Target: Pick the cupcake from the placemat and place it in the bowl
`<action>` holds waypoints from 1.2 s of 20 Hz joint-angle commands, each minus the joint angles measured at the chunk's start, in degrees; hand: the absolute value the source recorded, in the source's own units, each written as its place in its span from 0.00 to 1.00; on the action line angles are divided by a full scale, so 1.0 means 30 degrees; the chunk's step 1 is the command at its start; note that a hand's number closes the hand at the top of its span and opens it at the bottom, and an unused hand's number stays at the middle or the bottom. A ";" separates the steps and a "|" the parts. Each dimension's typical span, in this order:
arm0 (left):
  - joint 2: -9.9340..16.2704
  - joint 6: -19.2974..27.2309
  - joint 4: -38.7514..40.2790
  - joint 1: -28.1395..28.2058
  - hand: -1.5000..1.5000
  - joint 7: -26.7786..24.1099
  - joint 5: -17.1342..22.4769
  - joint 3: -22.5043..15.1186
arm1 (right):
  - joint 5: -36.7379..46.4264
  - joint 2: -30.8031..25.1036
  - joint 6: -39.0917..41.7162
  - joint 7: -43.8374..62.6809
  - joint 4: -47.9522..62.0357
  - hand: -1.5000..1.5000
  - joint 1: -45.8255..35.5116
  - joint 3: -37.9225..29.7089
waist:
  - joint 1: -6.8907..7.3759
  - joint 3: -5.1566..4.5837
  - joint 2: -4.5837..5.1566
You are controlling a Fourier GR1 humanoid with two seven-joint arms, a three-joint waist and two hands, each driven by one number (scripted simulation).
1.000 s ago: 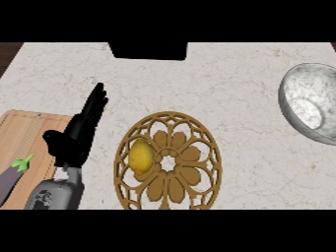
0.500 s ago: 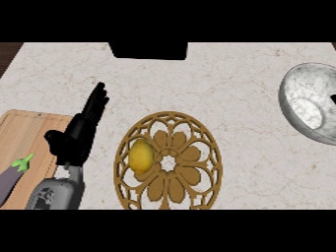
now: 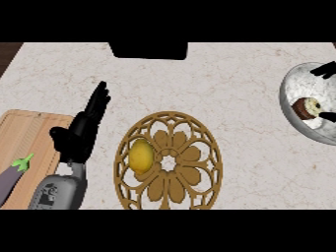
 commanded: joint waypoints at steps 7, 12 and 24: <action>0.0005 0.0011 -0.0857 0.0364 0.50 0.0580 0.0144 0.0106 | -0.2603 0.0213 0.3694 -0.4284 0.4221 0.00 -0.2109 -0.3143 | -0.0501 0.0002 -0.0174; 0.0466 -0.0300 -0.0442 0.0537 0.50 -0.0058 0.0238 0.0605 | -0.3379 -0.0153 0.4670 -0.3263 0.6217 0.00 -0.3453 -0.4359 | -0.0421 -0.0012 -0.0108; 0.0091 -0.0082 -0.1811 0.0798 0.50 0.1095 0.0021 -0.0003 | -0.5116 -0.3337 1.1399 -0.2178 0.7718 0.00 -0.2914 -0.5474 | -0.0203 0.0061 -0.0024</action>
